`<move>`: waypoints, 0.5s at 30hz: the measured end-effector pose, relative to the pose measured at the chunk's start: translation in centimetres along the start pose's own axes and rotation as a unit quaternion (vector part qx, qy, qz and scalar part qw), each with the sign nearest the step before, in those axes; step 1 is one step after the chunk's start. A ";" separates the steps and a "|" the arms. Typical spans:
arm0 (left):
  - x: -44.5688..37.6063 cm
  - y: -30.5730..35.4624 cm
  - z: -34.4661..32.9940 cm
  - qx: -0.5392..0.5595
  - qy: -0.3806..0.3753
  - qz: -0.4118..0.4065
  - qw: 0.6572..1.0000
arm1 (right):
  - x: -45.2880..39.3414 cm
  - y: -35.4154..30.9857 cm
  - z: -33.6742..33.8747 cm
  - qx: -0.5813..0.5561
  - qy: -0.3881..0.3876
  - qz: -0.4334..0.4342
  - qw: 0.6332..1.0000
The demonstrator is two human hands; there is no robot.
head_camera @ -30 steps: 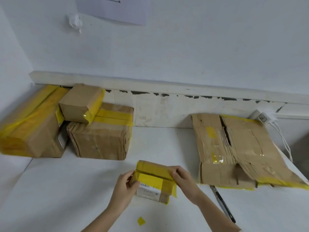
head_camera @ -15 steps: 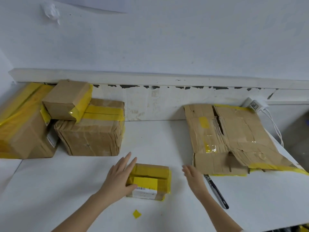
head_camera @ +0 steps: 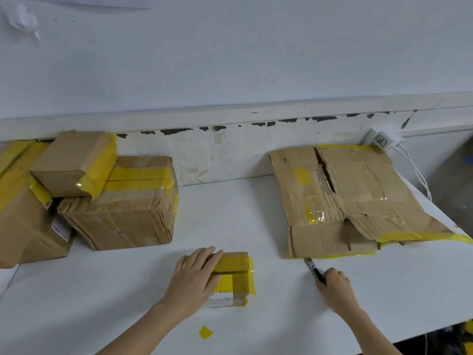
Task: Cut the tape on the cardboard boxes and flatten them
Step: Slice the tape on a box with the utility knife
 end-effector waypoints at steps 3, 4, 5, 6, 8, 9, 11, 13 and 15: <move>0.6 -0.3 -0.3 0.000 0.020 0.057 0.998 | 0.8 -0.8 -0.8 -0.006 -0.062 0.064 0.996; 0.6 -0.9 -1.1 0.012 0.003 0.091 0.996 | 1.2 -1.0 -1.0 -0.045 -0.081 0.071 0.993; 0.6 -1.3 -1.6 0.017 -0.003 0.121 0.993 | 1.6 -1.3 -1.1 -0.094 -0.097 0.072 0.988; 0.7 -1.5 -1.9 0.023 -0.007 0.144 0.989 | 2.1 -1.7 -1.0 -0.141 -0.112 0.070 0.981; 0.6 -1.6 -2.1 0.037 -0.023 0.180 0.983 | 2.8 -2.9 -0.9 -0.195 -0.131 0.071 0.969; 0.5 -1.8 -2.0 0.038 -0.026 0.192 0.980 | 3.1 -3.5 -0.8 -0.210 -0.131 0.078 0.966; 0.0 -2.1 -1.3 0.031 -0.032 0.194 0.980 | 3.7 -5.0 -0.5 -0.243 -0.123 0.094 0.958; -0.7 -2.2 -1.1 0.058 -0.051 0.185 0.980 | 4.2 -6.2 -0.5 -0.300 -0.126 0.091 0.941; -0.8 -2.2 -1.3 0.095 -0.068 0.211 0.970 | 4.8 -7.2 -0.6 -0.361 -0.140 0.074 0.919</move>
Point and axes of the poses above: each hand's wrist, its own x-axis away from the middle knuckle, its own z-axis out of the back of the hand, y = z × x, the point moved 7 cm from there along -x, towards the middle knuckle, and after that the axes turned 1 degree about y, right-handed, at the moved point
